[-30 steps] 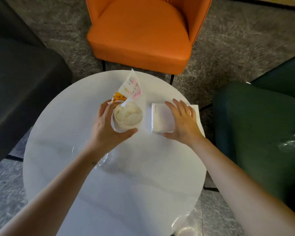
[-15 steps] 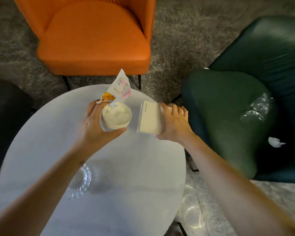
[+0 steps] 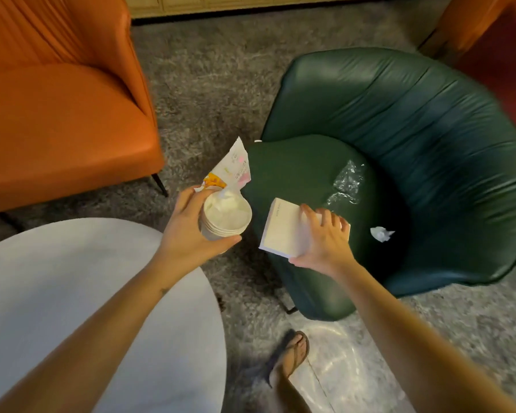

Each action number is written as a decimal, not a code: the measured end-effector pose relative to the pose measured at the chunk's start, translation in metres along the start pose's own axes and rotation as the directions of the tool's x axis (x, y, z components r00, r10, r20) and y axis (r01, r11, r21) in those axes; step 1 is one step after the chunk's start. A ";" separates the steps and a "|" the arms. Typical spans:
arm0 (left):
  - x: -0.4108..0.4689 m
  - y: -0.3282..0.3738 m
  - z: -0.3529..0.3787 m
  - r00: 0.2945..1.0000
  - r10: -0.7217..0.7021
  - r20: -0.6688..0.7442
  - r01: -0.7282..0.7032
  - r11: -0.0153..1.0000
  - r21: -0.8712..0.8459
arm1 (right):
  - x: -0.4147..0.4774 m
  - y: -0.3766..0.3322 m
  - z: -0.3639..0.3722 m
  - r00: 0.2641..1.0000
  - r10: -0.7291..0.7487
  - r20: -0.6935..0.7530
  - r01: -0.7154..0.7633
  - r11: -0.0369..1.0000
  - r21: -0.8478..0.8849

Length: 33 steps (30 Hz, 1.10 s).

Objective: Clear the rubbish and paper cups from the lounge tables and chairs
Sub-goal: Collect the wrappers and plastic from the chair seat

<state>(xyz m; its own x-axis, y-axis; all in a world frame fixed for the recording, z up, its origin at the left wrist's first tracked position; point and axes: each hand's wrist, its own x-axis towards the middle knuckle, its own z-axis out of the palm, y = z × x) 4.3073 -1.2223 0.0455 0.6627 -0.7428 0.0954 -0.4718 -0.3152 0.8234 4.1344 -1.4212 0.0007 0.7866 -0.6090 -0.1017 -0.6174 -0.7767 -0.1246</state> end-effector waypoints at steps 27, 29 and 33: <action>0.298 -0.009 0.329 0.978 0.038 0.205 -0.052 0.996 0.066 | 0.135 0.264 0.157 0.900 0.370 0.232 -0.404 0.907 0.120; 0.315 -0.024 0.345 0.970 0.044 0.239 -0.057 0.997 0.050 | 0.145 0.260 0.173 0.867 0.415 0.275 -0.467 0.870 0.161; 0.340 -0.044 0.372 0.944 0.036 0.329 -0.041 0.999 0.006 | 0.153 0.254 0.189 0.818 0.457 0.348 -0.539 0.821 0.189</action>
<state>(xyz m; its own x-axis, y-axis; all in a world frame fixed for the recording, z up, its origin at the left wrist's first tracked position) 4.3370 -1.6803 -0.1668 0.4169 -0.9067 -0.0639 -0.5018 -0.2882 0.8156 4.0974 -1.6816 -0.2327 0.3606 -0.7973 -0.4841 -0.9313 -0.2789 -0.2345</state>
